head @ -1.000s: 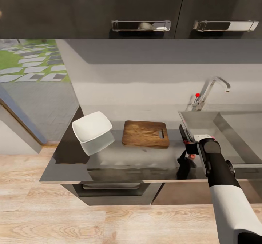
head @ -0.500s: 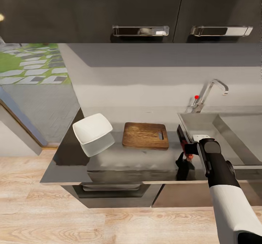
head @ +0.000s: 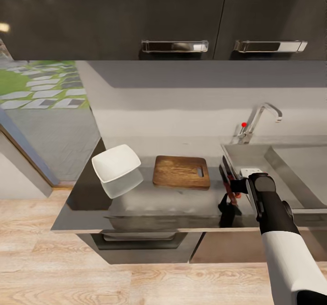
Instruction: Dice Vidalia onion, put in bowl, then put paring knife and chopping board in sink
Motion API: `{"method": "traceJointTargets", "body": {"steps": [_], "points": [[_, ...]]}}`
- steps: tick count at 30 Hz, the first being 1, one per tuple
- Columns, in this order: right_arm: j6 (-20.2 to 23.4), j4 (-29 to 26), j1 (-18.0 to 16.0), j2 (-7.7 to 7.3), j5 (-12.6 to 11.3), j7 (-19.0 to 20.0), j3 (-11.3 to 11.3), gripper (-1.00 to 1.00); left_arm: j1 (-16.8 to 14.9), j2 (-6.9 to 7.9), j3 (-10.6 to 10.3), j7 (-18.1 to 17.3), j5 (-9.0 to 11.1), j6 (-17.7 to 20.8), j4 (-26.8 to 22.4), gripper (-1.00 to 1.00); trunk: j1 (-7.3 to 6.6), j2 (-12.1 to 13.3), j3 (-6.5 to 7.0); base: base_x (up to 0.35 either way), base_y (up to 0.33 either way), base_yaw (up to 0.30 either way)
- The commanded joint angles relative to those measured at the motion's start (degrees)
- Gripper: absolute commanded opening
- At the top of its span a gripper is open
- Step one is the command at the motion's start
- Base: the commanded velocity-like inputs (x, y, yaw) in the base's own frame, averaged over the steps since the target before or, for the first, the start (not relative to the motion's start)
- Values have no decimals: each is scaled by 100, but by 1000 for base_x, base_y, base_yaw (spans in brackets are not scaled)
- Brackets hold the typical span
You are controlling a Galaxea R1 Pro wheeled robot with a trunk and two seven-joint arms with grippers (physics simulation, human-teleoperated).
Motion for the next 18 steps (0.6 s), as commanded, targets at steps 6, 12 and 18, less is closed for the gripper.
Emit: {"method": "traceJointTargets", "body": {"steps": [6,12,18], "points": [[22,-6,-4,0,54,71,-5,-100,4,-1,8,-5,4,-7,-9,100,4,-9,47,0,0,0],[22,-6,-4,0,54,69,-5,-100,4,-1,8,-5,4,-7,-9,100,4,-9,103,0,0,0],[22,-6,-4,0,54,71,-5,-100,6,-1,8,-5,4,-7,-9,100,4,-9,158,0,0,0]]}}
